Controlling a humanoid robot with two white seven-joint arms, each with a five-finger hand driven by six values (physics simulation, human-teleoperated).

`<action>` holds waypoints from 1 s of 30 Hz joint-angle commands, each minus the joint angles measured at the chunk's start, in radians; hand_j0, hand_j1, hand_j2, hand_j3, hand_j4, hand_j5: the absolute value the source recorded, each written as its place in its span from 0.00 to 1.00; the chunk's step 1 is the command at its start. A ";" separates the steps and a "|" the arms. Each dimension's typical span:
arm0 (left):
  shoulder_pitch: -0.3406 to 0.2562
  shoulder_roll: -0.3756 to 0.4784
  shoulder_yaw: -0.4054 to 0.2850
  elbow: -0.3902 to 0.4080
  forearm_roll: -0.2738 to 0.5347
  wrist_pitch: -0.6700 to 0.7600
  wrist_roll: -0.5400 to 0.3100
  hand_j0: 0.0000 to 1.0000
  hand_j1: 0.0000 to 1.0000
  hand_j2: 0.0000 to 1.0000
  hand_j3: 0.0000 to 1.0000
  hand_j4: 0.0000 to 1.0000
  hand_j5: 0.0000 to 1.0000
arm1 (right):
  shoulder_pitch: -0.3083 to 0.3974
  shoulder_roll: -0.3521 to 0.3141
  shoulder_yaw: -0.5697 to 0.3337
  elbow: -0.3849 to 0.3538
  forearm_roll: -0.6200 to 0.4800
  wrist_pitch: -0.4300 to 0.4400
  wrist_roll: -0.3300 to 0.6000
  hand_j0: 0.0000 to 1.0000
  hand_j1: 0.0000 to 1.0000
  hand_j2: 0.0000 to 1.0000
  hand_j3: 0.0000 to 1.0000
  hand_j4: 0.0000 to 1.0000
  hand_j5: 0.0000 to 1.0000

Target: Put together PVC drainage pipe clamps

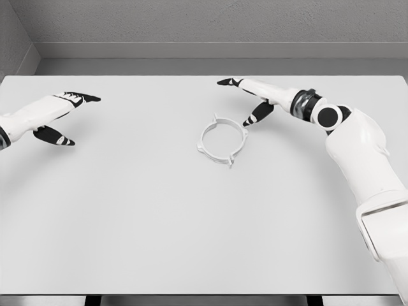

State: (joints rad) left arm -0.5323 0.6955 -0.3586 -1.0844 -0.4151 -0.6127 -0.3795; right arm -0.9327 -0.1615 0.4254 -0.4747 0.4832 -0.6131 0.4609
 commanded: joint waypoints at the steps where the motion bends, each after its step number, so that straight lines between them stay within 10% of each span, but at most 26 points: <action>1: 0.000 0.001 0.004 0.000 0.007 0.002 0.001 1.00 1.00 1.00 1.00 1.00 1.00 | 0.000 0.000 -0.004 -0.002 -0.002 0.002 -0.001 1.00 1.00 1.00 1.00 1.00 1.00; 30: 0.000 0.001 0.004 0.000 0.007 0.002 0.001 1.00 1.00 1.00 1.00 1.00 1.00 | -0.009 -0.018 0.030 -0.013 0.008 0.002 0.005 1.00 1.00 1.00 1.00 1.00 1.00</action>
State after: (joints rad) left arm -0.5323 0.6956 -0.3550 -1.0849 -0.4150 -0.6126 -0.3795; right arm -0.9419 -0.1800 0.4594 -0.4869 0.4985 -0.6130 0.4667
